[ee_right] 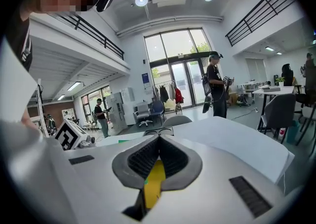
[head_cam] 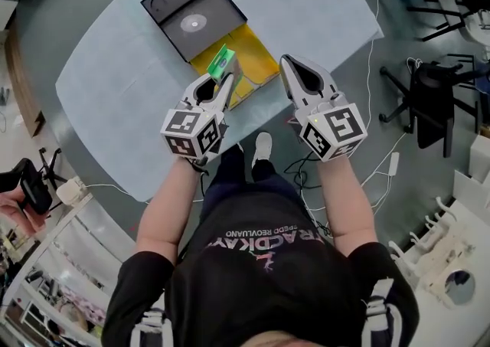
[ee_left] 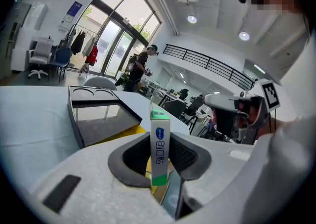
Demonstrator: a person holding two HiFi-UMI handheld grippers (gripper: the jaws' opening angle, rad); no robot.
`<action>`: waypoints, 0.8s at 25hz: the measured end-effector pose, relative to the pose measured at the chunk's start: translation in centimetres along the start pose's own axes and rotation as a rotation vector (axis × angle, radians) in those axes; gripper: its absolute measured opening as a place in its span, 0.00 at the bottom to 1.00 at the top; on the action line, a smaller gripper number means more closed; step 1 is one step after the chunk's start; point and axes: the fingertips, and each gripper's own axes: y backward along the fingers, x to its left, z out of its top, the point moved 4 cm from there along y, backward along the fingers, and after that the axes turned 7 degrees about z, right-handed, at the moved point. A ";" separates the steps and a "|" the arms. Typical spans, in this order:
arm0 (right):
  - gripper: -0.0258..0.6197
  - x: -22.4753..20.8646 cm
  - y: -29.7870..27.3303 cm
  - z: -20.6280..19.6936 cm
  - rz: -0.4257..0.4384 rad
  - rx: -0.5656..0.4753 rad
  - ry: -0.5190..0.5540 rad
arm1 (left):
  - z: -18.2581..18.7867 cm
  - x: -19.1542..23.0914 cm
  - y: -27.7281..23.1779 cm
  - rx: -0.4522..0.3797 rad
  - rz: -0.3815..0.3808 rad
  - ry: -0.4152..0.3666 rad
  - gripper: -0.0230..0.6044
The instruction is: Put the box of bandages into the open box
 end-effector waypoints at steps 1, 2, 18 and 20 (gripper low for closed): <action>0.06 -0.2 0.0 -0.2 -0.006 0.004 -0.006 | -0.3 0.2 -0.5 0.012 0.000 0.007 0.20; 0.06 -0.5 -0.1 -0.5 -0.009 0.009 -0.011 | -0.6 0.3 -1.1 0.023 -0.002 0.016 0.20; 0.06 -2.9 -0.6 -3.0 -0.042 0.052 -0.064 | -4.1 1.7 -7.1 0.156 -0.011 0.129 0.20; 0.06 -2.9 -0.7 -3.2 -0.040 0.055 -0.066 | -4.5 1.9 -7.4 0.168 -0.010 0.158 0.20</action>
